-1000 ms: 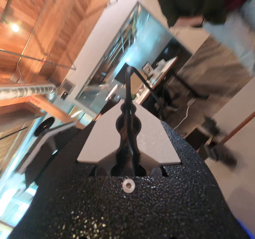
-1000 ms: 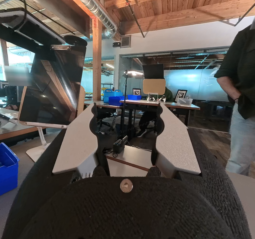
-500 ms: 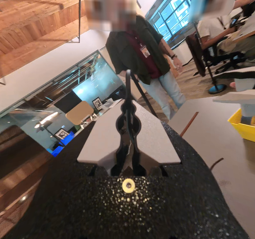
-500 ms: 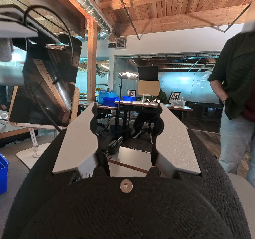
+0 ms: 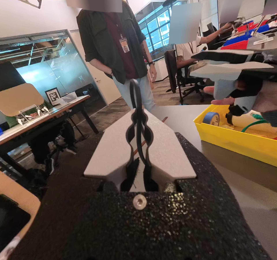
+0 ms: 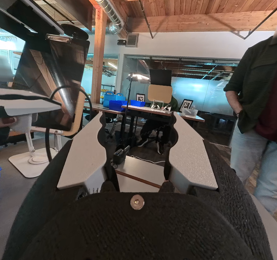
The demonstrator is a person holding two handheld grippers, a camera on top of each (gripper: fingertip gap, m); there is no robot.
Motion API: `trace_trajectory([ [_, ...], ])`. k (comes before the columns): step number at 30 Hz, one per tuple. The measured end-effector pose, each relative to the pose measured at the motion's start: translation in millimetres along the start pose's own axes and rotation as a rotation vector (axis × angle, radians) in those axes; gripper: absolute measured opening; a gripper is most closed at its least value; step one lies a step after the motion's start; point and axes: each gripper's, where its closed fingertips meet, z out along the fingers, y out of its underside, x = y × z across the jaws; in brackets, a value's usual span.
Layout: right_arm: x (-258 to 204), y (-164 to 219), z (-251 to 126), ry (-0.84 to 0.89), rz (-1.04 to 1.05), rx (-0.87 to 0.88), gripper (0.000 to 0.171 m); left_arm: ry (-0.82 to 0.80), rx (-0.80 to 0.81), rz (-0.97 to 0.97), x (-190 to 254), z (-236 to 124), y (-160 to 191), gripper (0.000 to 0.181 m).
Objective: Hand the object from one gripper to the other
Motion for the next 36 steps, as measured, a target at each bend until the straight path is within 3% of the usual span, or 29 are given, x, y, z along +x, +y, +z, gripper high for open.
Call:
trace_trajectory([
  [9, -12, -3, 2, -0.041, -0.042, 0.018, 0.086, 0.070, 0.033, -0.067, 2, -2, 1, 0.002],
  [16, -62, 12, 5, -0.327, 0.012, -0.032, 0.095, 0.100, 0.163, -0.200, -4, 5, -4, 0.003],
  [25, -125, 47, 32, -0.430, -0.116, -0.170, 0.101, 0.158, 0.309, -0.434, -19, 9, -4, 0.002],
  [30, -154, 88, 40, -0.526, -0.119, -0.325, 0.094, 0.256, 0.385, -0.494, -12, 5, -14, 0.003],
  [36, -162, 119, 39, -0.566, -0.160, -0.448, 0.056, 0.303, 0.444, -0.515, -8, 0, -24, 0.002],
])
